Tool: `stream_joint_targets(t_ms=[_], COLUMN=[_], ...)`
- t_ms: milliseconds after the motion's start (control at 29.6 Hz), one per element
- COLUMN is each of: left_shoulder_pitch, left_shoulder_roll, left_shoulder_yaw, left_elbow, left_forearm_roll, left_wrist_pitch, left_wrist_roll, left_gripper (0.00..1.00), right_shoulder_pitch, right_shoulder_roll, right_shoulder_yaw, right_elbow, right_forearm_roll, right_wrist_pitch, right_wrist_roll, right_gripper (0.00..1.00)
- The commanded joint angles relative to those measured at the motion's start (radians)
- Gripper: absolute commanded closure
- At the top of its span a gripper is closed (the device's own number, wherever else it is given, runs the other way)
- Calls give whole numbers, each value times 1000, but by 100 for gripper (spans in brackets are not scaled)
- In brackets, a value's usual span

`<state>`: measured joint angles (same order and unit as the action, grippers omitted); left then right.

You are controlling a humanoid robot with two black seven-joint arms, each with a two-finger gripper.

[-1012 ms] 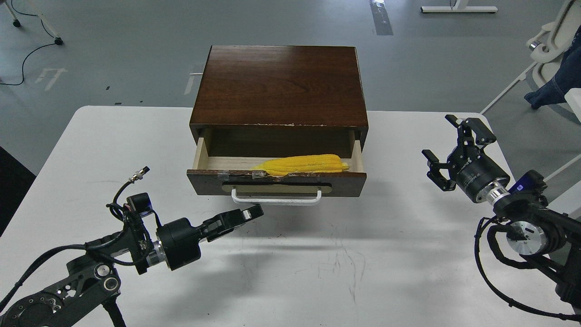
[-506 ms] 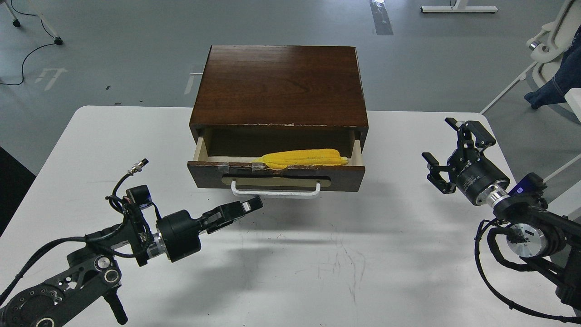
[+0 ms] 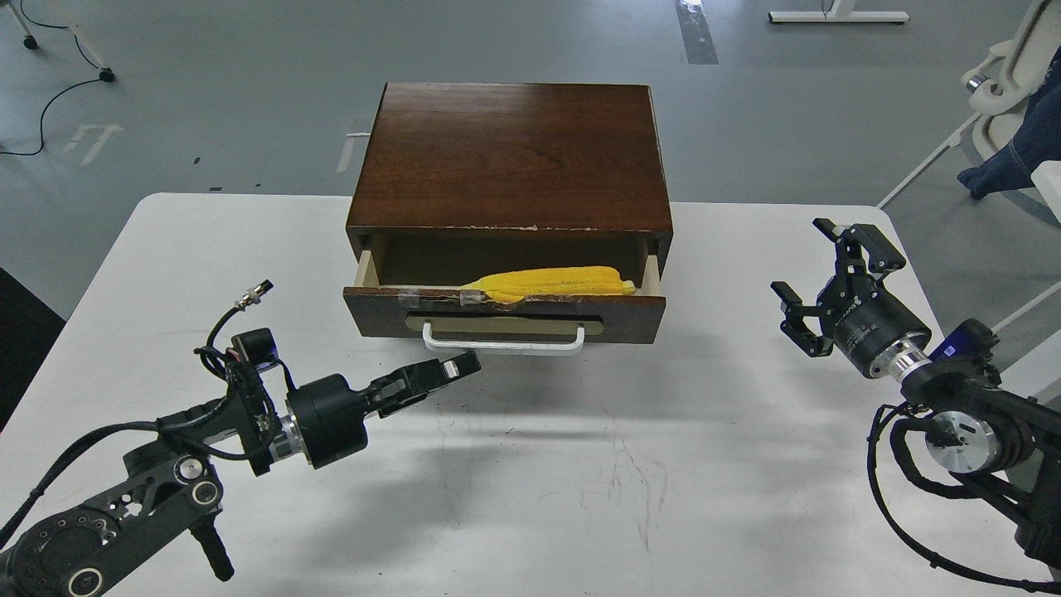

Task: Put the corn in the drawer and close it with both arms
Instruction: 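Push the drawer front with the left gripper toward the box, then press the drawer fully shut with the left gripper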

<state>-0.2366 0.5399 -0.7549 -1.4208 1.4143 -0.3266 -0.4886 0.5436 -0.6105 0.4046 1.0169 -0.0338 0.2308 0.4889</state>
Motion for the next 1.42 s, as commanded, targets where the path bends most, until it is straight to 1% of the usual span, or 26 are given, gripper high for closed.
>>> stream_joint_targets(t_ms=[0, 1080, 1214, 1383], left_shoulder_pitch=[-15, -93, -118, -139], left_shoulder_roll=[0, -8, -40, -43], left_shoulder_yaw=[0, -1, -1, 0], left_elbow=[11, 148, 181, 197], left_forearm_roll=[0, -3, -3, -3], left_wrist_pitch=[0, 6, 6, 4], left_wrist_roll=[0, 0, 0, 0], left_gripper=[100, 100, 100, 100], right_shoulder_pitch=[-1, -20, -22, -22], right_shoulder_roll=[0, 0, 0, 0], right_shoulder_yaw=[0, 2, 3, 3], right_elbow=[0, 0, 0, 0], right_forearm_roll=[0, 0, 0, 0], right_wrist_pitch=[-1, -1, -7, -8], right_wrist_roll=[0, 0, 0, 0], right_gripper=[0, 0, 0, 0])
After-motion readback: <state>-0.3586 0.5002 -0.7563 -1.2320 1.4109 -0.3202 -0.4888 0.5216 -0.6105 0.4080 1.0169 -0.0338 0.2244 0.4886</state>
